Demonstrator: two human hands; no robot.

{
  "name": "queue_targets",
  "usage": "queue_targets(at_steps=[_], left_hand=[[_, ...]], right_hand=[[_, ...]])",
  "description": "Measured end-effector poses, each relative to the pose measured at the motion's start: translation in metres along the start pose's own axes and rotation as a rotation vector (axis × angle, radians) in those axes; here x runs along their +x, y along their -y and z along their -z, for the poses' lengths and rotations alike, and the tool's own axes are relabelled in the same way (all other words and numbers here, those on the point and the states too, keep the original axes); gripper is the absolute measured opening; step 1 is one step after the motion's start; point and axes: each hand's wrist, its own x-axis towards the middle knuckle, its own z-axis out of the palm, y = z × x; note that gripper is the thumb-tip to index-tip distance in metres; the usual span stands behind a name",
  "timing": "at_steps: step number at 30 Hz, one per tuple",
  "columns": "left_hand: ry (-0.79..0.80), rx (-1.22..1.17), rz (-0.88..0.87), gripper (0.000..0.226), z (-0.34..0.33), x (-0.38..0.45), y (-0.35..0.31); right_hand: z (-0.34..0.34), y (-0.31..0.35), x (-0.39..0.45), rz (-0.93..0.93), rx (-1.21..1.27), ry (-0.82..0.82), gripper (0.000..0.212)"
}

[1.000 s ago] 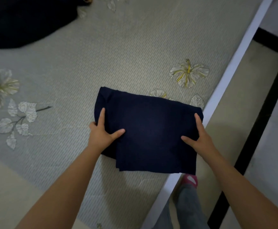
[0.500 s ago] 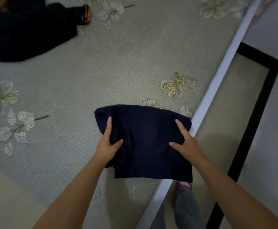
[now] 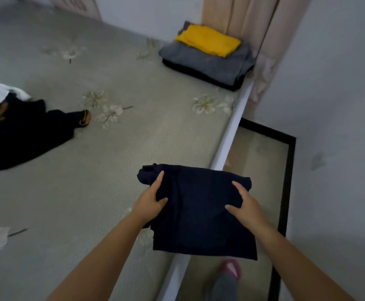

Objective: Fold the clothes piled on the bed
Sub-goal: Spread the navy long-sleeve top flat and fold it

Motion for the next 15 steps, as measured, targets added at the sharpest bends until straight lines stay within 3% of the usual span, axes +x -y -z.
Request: queue_targets(at_steps=[9, 15], left_hand=[[0.055, 0.161, -0.145, 0.089, -0.040, 0.082, -0.185], [0.040, 0.148, -0.223, 0.091, -0.071, 0.129, -0.266]], right_hand=[[0.178, -0.015, 0.036, 0.048, 0.153, -0.131, 0.077], [0.273, -0.016, 0.069, 0.105, 0.167, -0.203, 0.080]])
